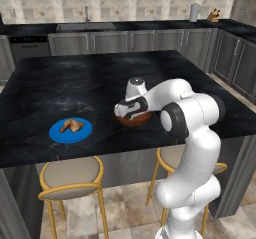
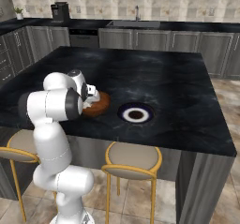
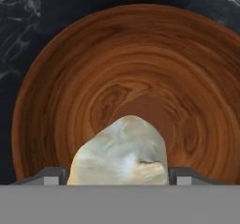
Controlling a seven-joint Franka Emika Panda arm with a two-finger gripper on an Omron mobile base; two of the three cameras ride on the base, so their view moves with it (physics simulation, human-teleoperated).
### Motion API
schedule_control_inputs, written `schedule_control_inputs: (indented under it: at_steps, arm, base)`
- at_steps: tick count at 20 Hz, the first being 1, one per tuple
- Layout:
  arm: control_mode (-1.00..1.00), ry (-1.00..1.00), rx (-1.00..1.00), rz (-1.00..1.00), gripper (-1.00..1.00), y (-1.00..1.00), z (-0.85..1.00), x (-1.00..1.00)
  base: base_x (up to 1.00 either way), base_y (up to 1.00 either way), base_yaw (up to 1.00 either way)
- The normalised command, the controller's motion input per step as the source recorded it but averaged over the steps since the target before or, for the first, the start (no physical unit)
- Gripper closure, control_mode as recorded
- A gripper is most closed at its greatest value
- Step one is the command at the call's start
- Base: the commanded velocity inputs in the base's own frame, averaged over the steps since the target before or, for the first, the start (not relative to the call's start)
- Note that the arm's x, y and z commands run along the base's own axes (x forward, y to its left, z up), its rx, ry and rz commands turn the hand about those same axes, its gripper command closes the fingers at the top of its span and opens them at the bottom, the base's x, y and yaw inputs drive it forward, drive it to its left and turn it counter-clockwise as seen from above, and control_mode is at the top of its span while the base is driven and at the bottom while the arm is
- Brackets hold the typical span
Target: Pick the chicken drumstick and garlic from their plates and place them in the bowl. Then put the bowl in the fridge.
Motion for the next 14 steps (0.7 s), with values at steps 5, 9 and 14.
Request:
schedule_control_inputs:
  at_steps: [5, 9, 14]
  arm:
    - [-1.0, 0.03, 0.0, 0.0, -1.0, 0.0, 0.0, 0.0]
    - [-1.0, 0.02, 0.0, 0.0, -1.0, 0.0, 0.0, 0.0]
    - [-1.0, 0.0, 0.01, 0.0, -1.0, 0.0, 0.04, 0.0]
  base:
    - [0.0, 0.0, 0.0]
    - [0.0, 0.0, 0.0]
    - [0.0, 0.0, 0.0]
